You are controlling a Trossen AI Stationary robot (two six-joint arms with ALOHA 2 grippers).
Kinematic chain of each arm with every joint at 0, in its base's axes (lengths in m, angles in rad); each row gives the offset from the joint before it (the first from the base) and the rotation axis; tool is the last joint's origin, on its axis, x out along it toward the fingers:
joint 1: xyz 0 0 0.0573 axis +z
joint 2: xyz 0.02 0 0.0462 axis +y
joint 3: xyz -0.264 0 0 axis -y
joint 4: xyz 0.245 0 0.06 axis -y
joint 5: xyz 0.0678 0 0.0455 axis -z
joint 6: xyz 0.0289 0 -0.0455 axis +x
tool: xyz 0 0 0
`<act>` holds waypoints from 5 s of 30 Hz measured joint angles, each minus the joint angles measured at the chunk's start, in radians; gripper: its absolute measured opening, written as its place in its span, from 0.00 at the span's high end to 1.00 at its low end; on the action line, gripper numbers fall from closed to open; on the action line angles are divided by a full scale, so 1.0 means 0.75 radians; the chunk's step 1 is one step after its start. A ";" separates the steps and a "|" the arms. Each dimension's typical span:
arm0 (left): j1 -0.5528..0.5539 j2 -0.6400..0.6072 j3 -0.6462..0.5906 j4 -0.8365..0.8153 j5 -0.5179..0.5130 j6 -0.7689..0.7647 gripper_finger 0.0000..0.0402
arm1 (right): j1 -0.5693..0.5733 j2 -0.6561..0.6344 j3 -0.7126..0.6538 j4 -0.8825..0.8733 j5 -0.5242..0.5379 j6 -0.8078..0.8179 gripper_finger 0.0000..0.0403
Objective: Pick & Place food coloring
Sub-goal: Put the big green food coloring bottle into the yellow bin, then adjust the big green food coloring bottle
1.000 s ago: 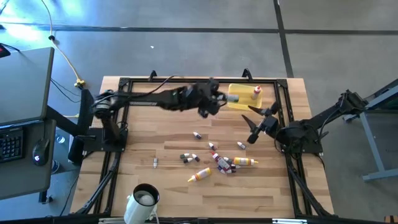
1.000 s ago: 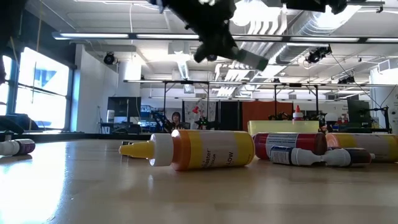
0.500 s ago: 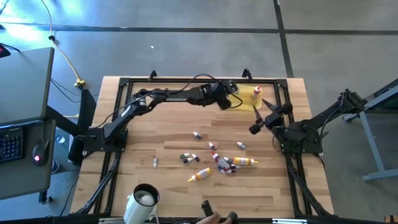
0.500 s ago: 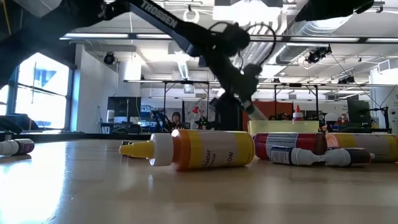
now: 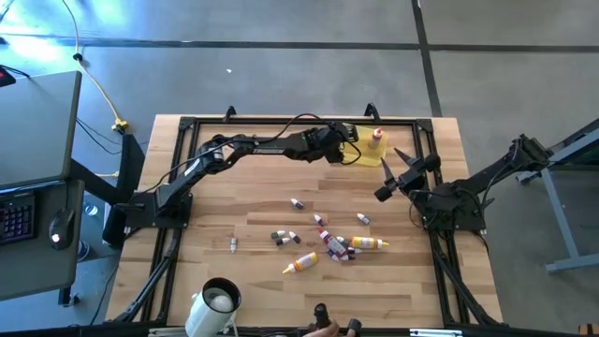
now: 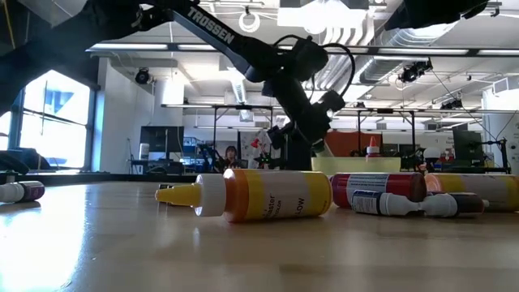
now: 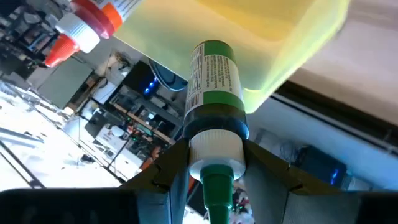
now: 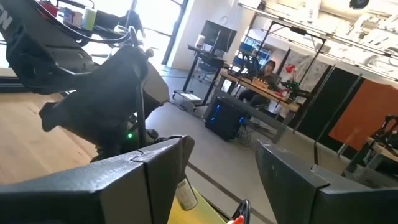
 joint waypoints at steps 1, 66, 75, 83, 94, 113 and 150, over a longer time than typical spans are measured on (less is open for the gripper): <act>0.000 0.000 0.000 -0.001 0.000 0.022 0.69 | 0.000 0.000 0.000 0.000 0.000 0.001 0.51; 0.024 -0.113 0.526 -0.379 -0.558 -0.976 0.49 | 0.004 0.000 0.000 -0.123 -0.200 0.059 0.51; 0.086 -0.487 0.520 -1.477 0.450 -2.321 0.49 | 0.046 0.000 0.000 -0.122 -0.196 0.059 0.51; 0.085 -0.657 0.518 -1.839 1.002 -2.321 0.49 | 0.045 0.000 0.000 -0.122 -0.201 0.127 0.51; 0.062 -0.854 0.509 -1.943 1.039 -2.326 0.49 | 0.045 0.001 0.000 -0.233 -0.348 0.308 0.51; 0.193 -1.601 -0.842 -0.755 1.392 -2.398 0.49 | 0.047 0.001 0.000 -0.294 -0.492 0.484 0.51; 0.191 -1.684 -1.689 0.148 1.519 -2.626 0.49 | -0.602 0.594 0.160 -0.072 -1.533 0.532 0.51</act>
